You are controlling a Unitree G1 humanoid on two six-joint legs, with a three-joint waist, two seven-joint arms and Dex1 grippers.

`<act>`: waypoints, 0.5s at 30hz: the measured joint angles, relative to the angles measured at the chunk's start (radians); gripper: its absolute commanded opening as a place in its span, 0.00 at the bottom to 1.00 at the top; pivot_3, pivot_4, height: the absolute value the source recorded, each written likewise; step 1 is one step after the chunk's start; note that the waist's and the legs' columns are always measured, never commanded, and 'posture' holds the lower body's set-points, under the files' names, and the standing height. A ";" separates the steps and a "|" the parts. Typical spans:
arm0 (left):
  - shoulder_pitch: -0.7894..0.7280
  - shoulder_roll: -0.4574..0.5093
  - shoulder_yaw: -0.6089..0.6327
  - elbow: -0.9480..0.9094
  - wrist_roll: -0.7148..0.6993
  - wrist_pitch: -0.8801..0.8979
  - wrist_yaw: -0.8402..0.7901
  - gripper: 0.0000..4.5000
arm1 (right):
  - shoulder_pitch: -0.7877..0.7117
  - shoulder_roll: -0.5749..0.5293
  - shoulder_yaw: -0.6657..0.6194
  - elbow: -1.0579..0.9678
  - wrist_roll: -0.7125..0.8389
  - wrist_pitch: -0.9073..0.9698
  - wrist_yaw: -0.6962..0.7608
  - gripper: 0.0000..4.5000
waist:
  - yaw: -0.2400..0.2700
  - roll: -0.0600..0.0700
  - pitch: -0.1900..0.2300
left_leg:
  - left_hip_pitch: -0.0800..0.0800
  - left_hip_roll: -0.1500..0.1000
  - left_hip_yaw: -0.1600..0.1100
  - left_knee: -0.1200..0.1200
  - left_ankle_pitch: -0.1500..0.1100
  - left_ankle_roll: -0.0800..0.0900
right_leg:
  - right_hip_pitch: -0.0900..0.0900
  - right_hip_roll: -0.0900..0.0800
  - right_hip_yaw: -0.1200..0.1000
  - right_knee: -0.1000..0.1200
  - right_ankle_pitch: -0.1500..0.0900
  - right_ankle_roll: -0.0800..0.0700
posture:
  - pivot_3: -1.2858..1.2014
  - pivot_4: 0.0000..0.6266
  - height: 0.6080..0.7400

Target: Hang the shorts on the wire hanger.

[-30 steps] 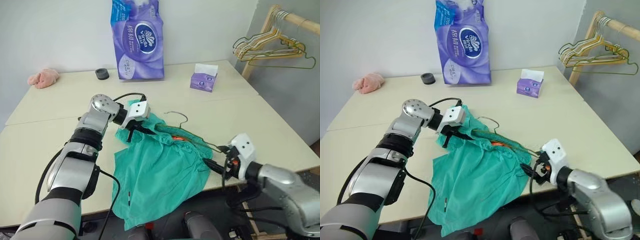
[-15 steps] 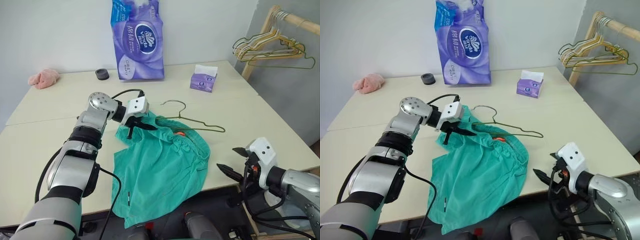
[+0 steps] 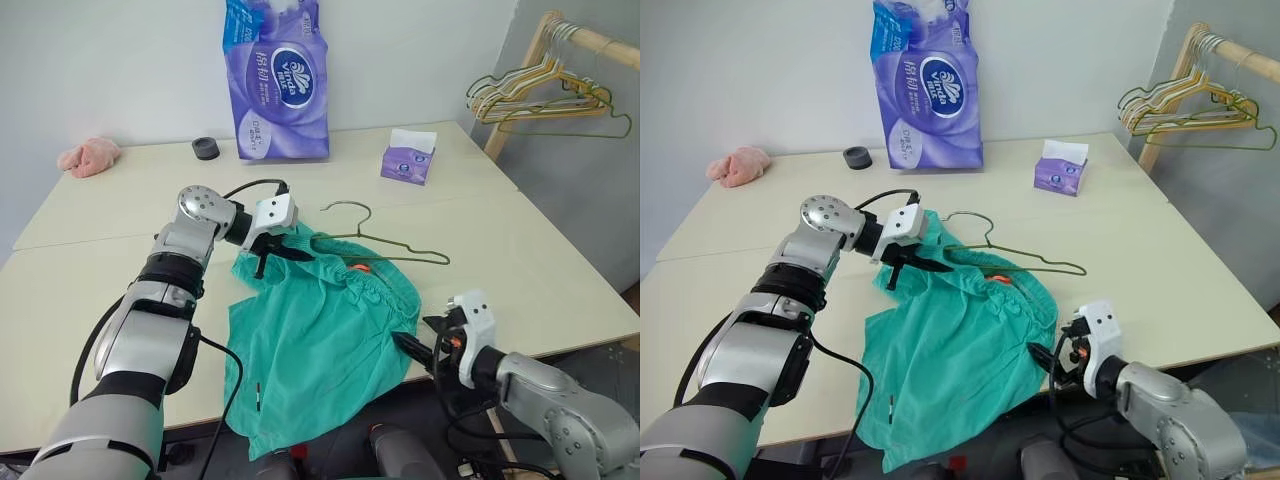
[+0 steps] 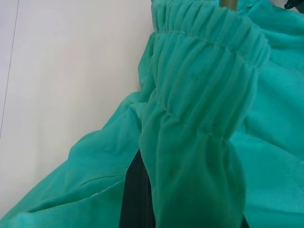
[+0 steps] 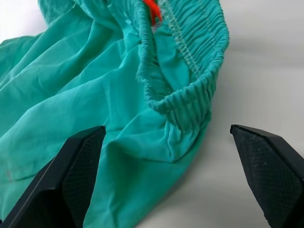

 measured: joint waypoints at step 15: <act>-0.007 0.001 0.001 0.021 0.000 -0.001 0.005 0.00 | -0.026 0.038 0.019 0.067 -0.031 -0.037 -0.074 0.27 | 0.001 0.000 0.000 | 0.000 0.000 0.000 0.000 0.000 0.000 | 0.000 0.000 0.000 0.000 0.000 0.000 | 0.43 0.08 1.00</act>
